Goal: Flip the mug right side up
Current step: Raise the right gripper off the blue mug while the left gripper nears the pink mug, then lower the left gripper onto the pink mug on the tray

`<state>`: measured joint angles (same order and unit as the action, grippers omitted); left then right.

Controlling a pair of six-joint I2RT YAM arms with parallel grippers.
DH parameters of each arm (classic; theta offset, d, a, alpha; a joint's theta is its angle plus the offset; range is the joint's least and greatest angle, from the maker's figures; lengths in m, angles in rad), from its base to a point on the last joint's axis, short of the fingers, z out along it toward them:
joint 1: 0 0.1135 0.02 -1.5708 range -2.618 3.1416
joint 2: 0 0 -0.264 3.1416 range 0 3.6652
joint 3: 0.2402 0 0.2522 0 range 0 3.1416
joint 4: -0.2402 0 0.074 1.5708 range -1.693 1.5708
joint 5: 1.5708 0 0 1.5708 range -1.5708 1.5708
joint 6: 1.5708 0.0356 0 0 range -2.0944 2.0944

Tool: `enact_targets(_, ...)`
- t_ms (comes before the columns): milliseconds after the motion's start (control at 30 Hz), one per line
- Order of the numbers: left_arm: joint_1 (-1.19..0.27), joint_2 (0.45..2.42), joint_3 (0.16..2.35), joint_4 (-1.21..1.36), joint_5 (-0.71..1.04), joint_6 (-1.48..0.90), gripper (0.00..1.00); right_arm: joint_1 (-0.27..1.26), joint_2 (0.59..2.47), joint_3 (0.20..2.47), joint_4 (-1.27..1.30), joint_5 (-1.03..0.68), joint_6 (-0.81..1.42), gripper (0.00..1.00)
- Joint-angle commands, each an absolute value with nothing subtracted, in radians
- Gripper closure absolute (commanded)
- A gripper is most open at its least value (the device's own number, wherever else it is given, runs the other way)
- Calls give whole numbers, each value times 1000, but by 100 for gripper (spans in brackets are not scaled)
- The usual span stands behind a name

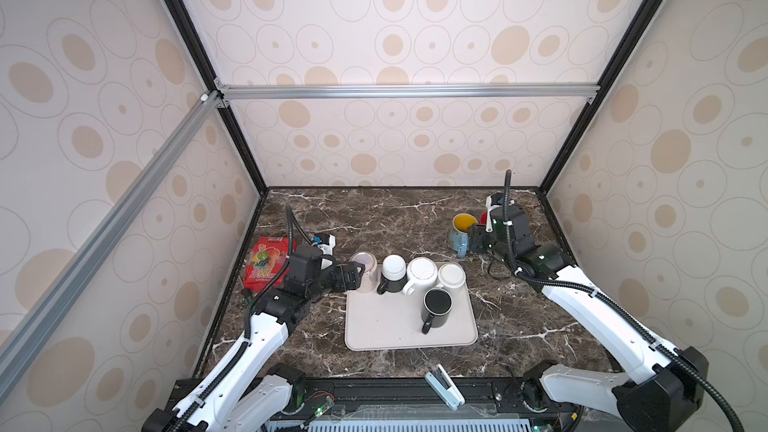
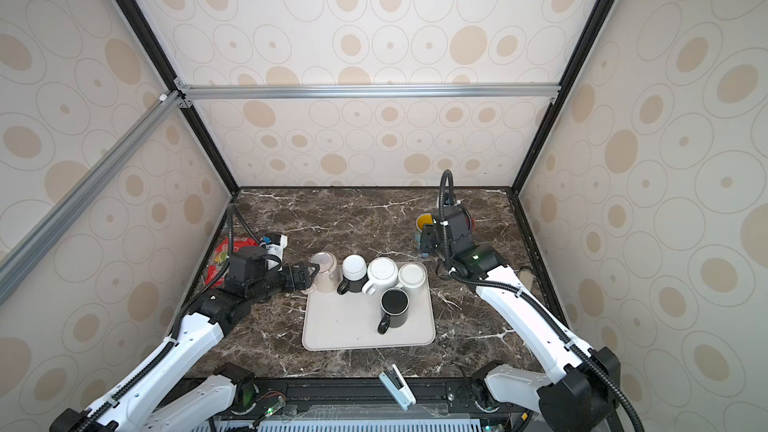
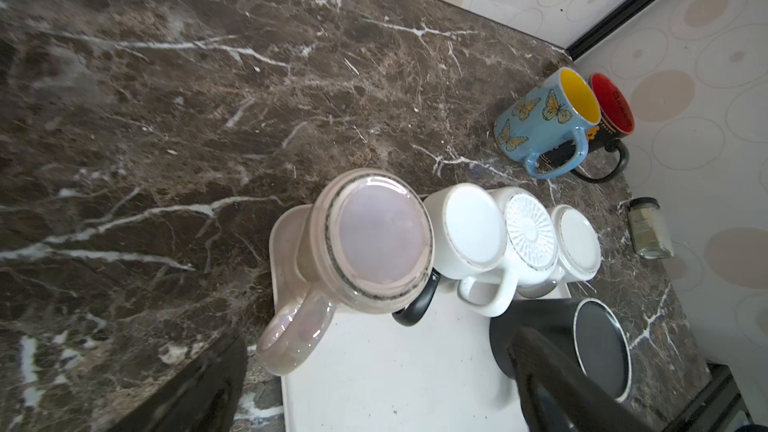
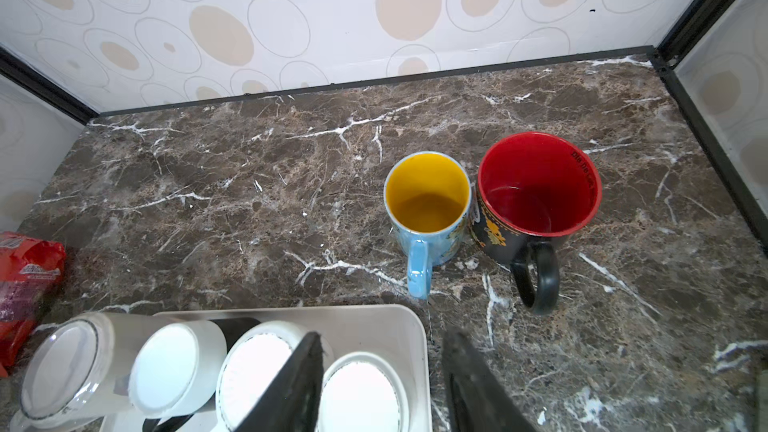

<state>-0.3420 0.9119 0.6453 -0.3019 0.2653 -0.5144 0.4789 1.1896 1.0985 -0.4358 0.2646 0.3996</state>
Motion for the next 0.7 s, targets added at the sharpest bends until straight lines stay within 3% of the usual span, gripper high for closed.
enact_targets(0,-339,919,620,-262,322,-555,0,496,1160,1107,-485,282,414,51)
enact_targets(667,-338,1112,668,-193,279,-515,2,501,1177,1071,-433,270,410,53)
